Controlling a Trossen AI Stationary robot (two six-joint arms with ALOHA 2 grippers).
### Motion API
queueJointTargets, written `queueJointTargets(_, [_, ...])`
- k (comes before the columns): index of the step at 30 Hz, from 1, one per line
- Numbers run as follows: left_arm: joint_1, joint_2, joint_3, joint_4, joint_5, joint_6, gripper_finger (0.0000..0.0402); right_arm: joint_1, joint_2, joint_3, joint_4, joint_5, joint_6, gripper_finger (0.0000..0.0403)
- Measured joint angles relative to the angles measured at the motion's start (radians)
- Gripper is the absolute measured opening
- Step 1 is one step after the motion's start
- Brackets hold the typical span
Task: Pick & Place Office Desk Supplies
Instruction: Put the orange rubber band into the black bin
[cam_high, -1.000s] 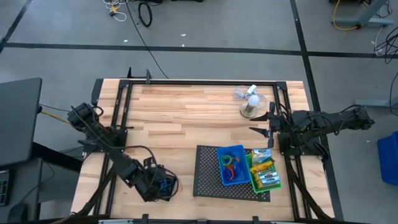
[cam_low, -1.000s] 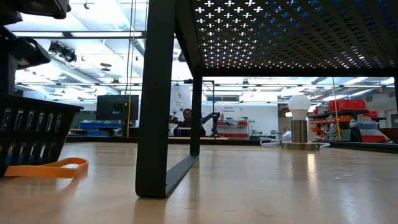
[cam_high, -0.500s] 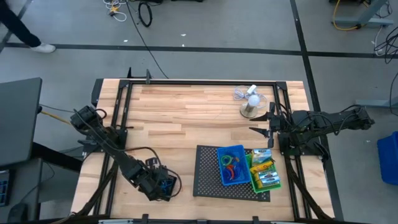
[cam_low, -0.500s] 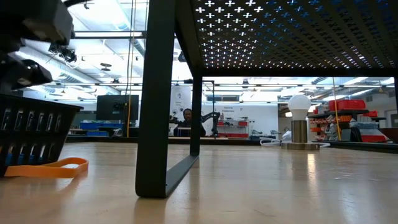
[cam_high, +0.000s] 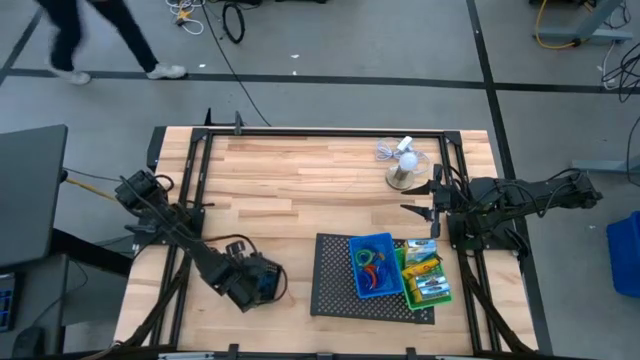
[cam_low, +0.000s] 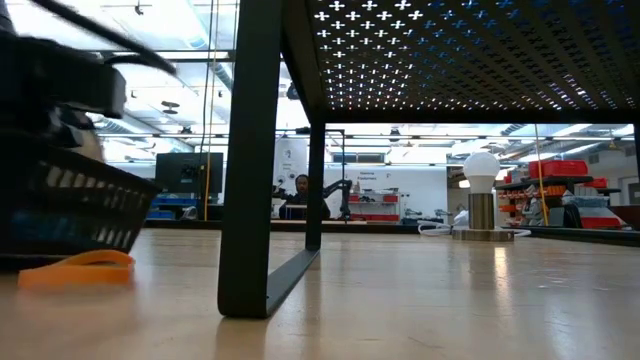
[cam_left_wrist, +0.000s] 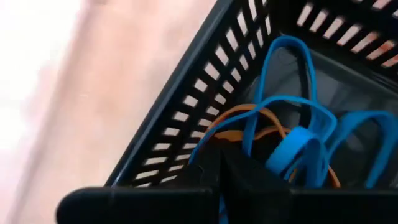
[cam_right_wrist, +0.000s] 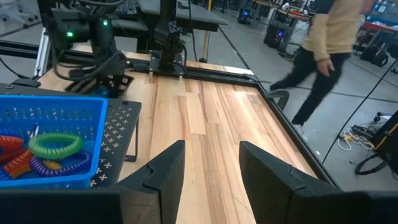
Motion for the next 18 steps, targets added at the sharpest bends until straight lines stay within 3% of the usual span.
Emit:
queueJointTargets(10, [0.076,0.000,-0.002,-0.155,-0.096,-0.011,0.0001,0.000,0.000,0.000,0.000,0.000,-0.003,0.0160])
queueJointTargets(18, [0.054,-0.044,0.032,-0.130,-0.120,0.064,0.0006,0.000,0.000,0.000,0.000,0.000,-0.004,0.0160])
